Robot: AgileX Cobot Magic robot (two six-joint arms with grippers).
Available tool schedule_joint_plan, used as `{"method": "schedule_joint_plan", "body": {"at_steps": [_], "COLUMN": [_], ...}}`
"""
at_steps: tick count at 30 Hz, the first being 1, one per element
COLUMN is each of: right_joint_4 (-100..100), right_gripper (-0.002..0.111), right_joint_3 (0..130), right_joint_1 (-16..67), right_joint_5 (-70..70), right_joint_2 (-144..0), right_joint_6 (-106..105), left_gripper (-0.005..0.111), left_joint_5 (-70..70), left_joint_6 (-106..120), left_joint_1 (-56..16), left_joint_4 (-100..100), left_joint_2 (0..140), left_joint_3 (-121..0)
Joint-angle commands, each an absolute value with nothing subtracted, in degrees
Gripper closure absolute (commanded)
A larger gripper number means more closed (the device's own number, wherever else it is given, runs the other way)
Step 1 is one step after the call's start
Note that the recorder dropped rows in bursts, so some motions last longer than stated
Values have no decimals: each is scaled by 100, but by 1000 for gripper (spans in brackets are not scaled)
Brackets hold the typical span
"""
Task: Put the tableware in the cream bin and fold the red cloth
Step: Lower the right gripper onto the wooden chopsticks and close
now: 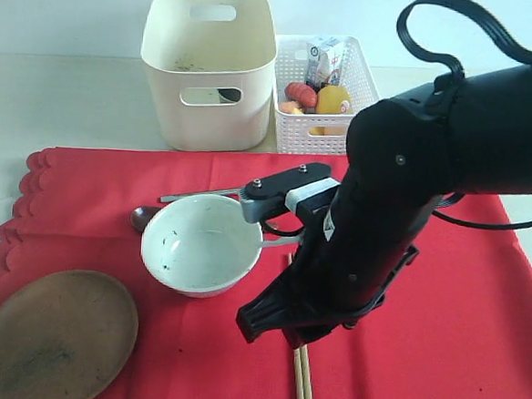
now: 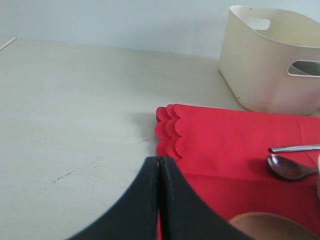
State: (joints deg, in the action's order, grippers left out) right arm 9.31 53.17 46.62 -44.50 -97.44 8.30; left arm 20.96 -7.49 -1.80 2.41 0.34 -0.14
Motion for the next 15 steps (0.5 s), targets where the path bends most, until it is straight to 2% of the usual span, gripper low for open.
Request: {"method": "schedule_joint_plan", "body": {"at_steps": [1, 15], "right_joint_4": [953, 923], "right_gripper": [66, 66], "right_joint_3": [5294, 5294], "right_joint_1": [4664, 4664], "right_joint_5": [-4188, -4020], "right_joint_2": [-9949, -10597], "right_joint_6": [822, 1052], "left_gripper": [107, 107], "left_joint_5": [2030, 2030], "left_joint_6": [-752, -738], "left_joint_1": [-169, -169], "left_joint_4": [242, 242], "left_joint_2": [0, 0], "left_joint_3": [0, 0]}}
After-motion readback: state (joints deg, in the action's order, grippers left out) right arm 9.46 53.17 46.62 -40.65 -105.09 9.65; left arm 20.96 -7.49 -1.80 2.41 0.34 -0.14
